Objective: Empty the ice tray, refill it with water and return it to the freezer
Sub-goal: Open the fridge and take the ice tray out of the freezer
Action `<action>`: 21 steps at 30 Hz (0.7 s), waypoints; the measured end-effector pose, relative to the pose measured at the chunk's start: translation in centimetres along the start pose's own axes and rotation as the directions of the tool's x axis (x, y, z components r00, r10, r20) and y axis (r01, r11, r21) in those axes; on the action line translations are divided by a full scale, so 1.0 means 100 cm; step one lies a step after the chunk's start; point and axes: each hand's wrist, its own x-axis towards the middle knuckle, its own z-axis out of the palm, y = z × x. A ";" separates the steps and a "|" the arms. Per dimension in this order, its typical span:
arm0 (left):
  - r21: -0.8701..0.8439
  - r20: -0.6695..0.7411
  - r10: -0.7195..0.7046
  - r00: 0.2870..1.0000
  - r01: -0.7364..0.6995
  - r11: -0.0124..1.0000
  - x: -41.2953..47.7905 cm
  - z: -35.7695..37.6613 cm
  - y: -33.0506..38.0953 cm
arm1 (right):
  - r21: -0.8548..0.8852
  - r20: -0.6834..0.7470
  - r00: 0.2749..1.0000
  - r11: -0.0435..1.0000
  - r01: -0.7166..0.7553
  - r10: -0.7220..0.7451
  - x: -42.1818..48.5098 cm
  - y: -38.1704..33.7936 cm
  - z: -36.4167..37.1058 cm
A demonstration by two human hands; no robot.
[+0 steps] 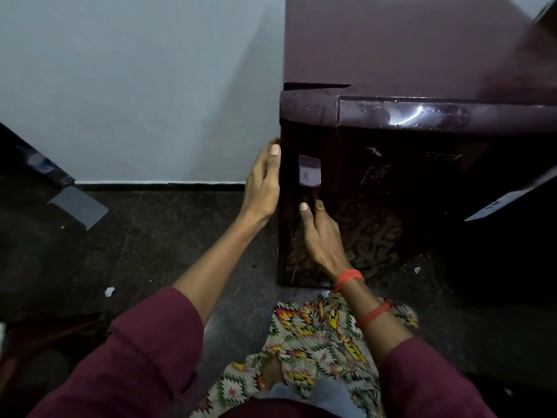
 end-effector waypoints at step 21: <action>-0.183 0.017 0.001 1.000 0.002 0.983 -0.039 0.019 0.002 | -0.038 -0.015 1.000 0.999 0.016 -0.017 -0.071 0.034 -0.012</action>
